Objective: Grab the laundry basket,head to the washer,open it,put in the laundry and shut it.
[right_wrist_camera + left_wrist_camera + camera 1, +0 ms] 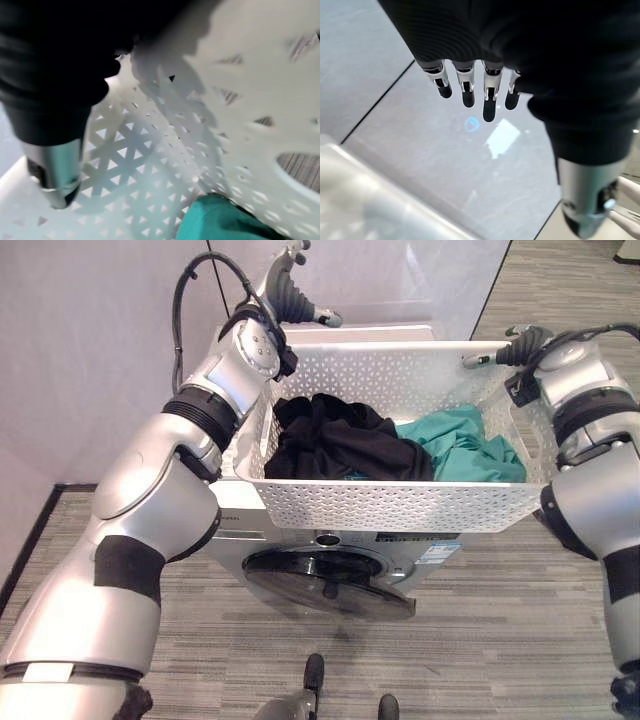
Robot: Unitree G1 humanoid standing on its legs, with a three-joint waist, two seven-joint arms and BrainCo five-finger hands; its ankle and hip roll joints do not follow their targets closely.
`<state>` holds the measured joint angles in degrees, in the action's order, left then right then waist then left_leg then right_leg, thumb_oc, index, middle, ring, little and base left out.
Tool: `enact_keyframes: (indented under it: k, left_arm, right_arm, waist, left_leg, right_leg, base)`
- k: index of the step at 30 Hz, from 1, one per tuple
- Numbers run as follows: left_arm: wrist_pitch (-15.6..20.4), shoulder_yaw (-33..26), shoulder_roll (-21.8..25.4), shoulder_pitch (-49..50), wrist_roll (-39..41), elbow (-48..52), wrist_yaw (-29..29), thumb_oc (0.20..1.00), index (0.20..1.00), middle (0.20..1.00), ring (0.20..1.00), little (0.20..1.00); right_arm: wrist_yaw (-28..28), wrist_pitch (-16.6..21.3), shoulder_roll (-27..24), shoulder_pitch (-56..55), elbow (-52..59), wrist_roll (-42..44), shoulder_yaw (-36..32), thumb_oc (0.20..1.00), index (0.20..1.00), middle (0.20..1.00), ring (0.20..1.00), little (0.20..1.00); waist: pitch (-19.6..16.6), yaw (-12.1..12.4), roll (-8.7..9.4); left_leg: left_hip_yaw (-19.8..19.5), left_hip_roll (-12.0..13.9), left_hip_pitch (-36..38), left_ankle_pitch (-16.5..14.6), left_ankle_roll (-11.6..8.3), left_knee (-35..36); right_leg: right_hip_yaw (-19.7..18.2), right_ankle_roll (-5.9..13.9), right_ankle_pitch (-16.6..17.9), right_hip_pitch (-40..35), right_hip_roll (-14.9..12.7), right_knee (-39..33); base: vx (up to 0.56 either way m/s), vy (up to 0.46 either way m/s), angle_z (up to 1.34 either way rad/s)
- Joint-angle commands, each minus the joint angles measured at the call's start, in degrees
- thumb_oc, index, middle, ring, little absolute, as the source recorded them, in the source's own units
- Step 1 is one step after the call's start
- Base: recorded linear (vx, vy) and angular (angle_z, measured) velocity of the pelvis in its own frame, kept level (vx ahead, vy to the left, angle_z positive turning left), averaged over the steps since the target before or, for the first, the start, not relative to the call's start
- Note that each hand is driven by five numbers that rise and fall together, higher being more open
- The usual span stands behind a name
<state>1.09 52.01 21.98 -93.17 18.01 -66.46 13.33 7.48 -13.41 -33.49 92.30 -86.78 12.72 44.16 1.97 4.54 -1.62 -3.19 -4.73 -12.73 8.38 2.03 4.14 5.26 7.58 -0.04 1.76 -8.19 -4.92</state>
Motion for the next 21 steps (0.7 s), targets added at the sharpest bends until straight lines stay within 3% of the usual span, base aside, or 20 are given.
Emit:
enact_keyframes:
  k: [1,14,21]
  left_arm:
    - [3.1,-1.2,-0.2,-12.7,-0.2,-6.3,2.6,1.0,1.0,1.0,1.0,1.0]
    - [3.5,-3.5,2.5,-13.1,2.2,-6.4,2.5,1.0,1.0,1.0,1.0,1.0]
    - [3.6,-6.1,4.4,-13.6,11.5,-6.5,-0.8,1.0,1.0,1.0,1.0,1.0]
  right_arm:
    - [-1.5,2.8,-2.9,4.1,-3.2,1.0,3.3,1.0,1.0,1.0,1.0,1.0]
    - [-1.3,2.7,-5.4,0.8,-3.9,0.2,0.8,1.0,1.0,1.0,1.0,1.0]
    - [-0.3,1.7,-5.6,-1.2,-4.0,-0.3,0.4,1.0,1.0,1.0,1.0,1.0]
  waist:
    - [1.4,1.6,-1.64]
    - [-0.9,3.0,-0.29]
    - [-2.4,4.1,-0.01]
  left_leg:
    - [-2.6,-0.2,2.4,-4.2,-3.55,0.6]
    - [-3.4,-0.2,5.1,-5.0,-3.54,0.5]
    - [-4.1,-0.2,6.6,-5.4,-3.57,0.6]
  right_leg:
    - [0.9,6.01,1.7,-3.4,-6.7,2.5]
    - [2.8,6.58,2.6,-6.6,-7.0,2.3]
    - [3.5,6.8,3.1,-8.3,-7.2,2.7]
  base:
    - [0.04,0.002,-0.01]
    - [0.03,-0.006,0.04]
    - [0.01,-0.003,0.01]
